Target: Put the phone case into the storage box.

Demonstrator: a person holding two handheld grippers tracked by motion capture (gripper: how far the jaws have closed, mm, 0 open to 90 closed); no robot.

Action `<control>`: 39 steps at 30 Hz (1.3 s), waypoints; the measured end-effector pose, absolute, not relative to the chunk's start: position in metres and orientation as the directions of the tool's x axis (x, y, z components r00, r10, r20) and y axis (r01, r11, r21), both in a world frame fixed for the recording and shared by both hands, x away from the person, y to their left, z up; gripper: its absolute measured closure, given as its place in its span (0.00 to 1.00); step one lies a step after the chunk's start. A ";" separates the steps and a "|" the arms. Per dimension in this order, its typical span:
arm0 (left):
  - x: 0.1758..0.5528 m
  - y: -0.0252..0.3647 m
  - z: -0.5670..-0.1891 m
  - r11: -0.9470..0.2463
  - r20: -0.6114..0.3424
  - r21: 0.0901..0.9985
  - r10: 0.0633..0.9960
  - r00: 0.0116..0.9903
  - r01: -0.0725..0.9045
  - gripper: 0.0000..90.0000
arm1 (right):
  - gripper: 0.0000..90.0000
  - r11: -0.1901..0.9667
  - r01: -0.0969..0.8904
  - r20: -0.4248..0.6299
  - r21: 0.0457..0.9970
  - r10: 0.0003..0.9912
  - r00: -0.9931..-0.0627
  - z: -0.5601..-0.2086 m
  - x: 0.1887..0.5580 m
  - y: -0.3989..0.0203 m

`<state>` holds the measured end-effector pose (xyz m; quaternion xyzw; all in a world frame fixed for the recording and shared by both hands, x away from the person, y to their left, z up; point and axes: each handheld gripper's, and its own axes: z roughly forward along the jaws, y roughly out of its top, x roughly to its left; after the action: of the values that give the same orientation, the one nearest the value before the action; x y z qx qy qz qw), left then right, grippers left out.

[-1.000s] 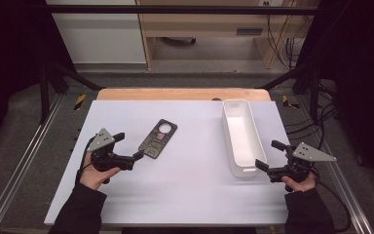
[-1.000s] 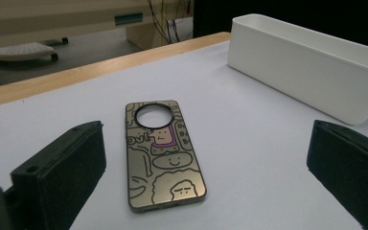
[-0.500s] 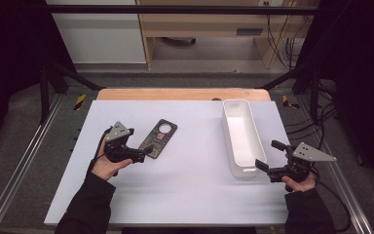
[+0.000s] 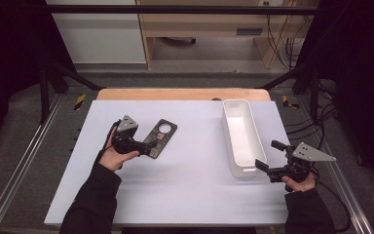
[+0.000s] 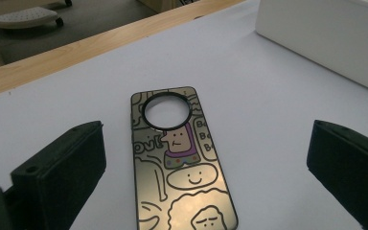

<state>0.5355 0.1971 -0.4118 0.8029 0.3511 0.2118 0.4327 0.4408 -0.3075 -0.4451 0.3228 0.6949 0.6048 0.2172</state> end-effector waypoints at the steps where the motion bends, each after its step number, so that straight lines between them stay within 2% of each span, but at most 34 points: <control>1: 0.536 0.196 -0.412 -0.378 0.036 0.843 0.749 0.662 0.382 0.00 | 0.00 0.059 0.185 0.089 0.981 0.710 -0.698 -0.445 0.441 -0.307; 15: 0.570 0.177 -0.419 -0.419 0.054 0.802 0.762 0.646 0.427 0.00 | 0.00 0.063 0.187 0.088 0.980 0.709 -0.700 -0.445 0.441 -0.307; 39: 0.603 0.163 -0.424 -0.452 0.053 0.745 0.774 0.631 0.491 0.00 | 0.00 0.059 0.187 0.091 0.981 0.708 -0.701 -0.445 0.441 -0.308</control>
<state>0.6033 0.1630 -0.4238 0.8289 0.3816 0.1971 0.3584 0.4411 -0.3075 -0.4451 0.3216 0.6952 0.6058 0.2150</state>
